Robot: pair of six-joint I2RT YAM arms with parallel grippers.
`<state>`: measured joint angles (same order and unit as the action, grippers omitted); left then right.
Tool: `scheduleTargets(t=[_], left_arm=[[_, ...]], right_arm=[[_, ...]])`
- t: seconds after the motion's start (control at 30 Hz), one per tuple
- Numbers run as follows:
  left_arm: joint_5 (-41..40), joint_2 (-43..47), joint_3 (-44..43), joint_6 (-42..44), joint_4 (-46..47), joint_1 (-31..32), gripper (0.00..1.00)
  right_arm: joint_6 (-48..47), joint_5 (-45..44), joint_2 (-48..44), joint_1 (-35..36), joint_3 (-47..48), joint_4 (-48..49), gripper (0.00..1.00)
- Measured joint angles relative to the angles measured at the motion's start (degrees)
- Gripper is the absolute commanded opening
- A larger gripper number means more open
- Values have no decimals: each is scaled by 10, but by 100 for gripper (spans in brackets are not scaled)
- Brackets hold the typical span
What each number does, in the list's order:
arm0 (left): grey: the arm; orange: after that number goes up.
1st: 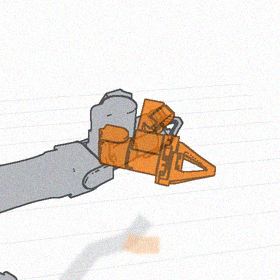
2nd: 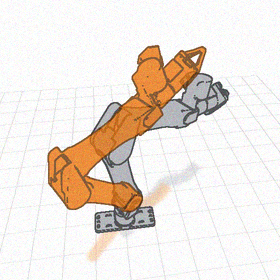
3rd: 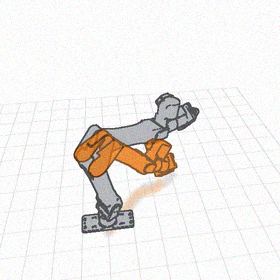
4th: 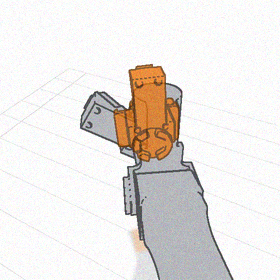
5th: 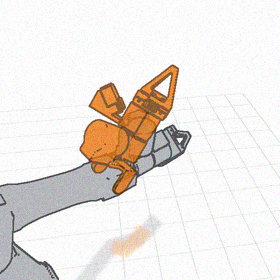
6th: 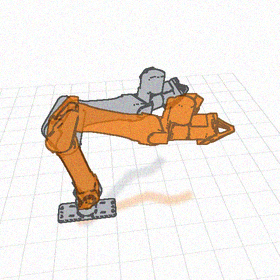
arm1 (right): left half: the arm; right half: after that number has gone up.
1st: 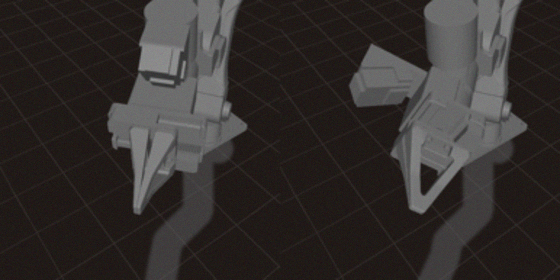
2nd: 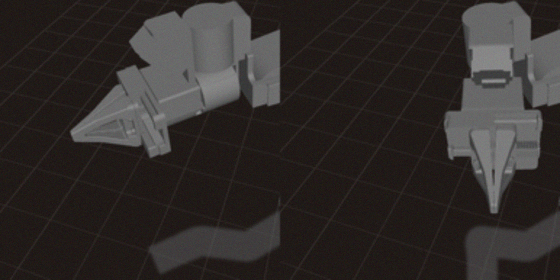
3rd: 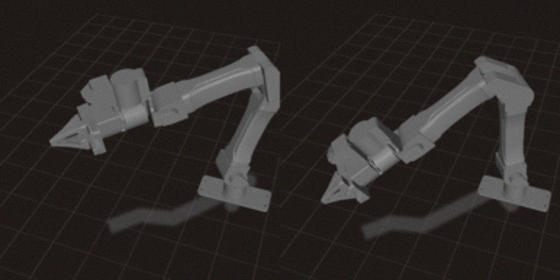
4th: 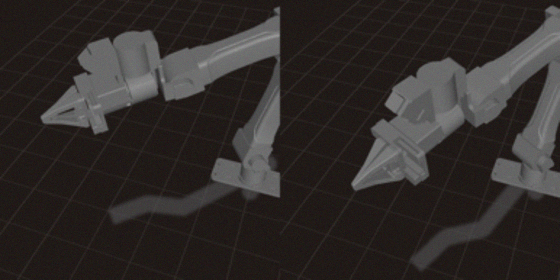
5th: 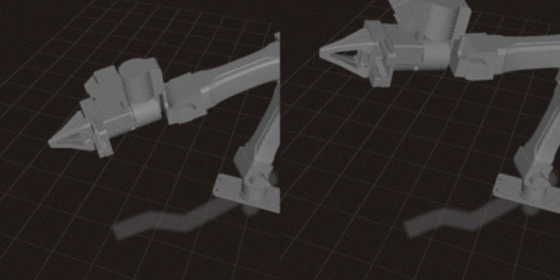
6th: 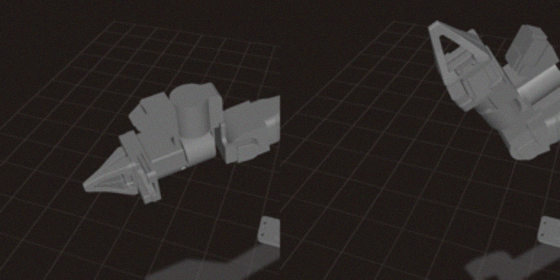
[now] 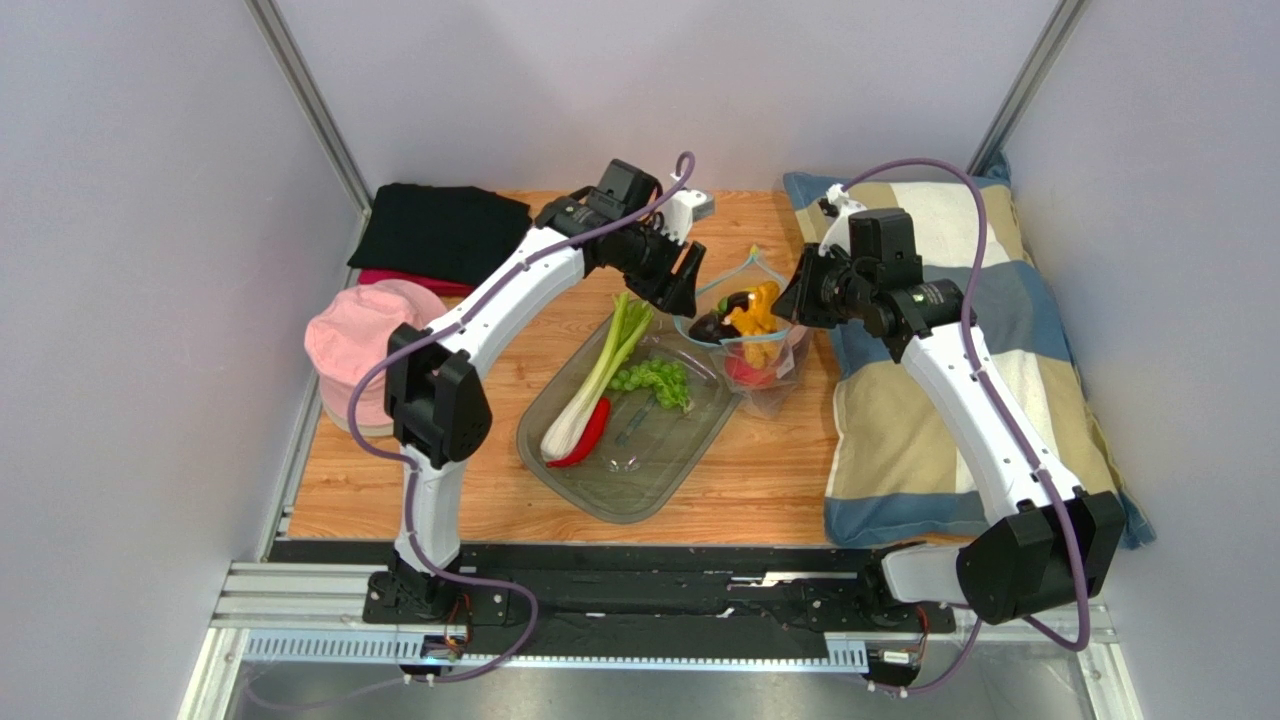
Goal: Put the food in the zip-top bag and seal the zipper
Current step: Adjust the zipper food storage bag at the center of the board.
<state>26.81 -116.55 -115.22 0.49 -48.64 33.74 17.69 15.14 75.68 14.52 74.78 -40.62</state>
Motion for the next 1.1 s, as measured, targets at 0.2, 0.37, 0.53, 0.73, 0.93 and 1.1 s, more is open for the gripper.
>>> scheduleTargets(t=[0.2, 0.37, 0.53, 0.73, 0.93, 1.1], left_arm=[[59, -38, -63, -24, -14, 2, 0], [112, -40, -184, -43, -14, 31, 0], [143, -5, -193, -64, 39, 75, 0], [175, -16, -180, -72, 45, 88, 0], [188, -29, -176, -50, 2, 81, 0], [202, 9, -125, 26, -69, 101, 0]], right_arm=[[-14, -6, -11, 0, -6, 0, 0], [-28, -18, -24, -5, 24, -30, 0], [-37, -26, -87, -7, 70, -39, 0], [-41, -32, -151, -7, 19, -63, 0], [-26, -5, -146, -7, -2, -86, 0], [9, 60, -208, 2, -82, -84, 0]])
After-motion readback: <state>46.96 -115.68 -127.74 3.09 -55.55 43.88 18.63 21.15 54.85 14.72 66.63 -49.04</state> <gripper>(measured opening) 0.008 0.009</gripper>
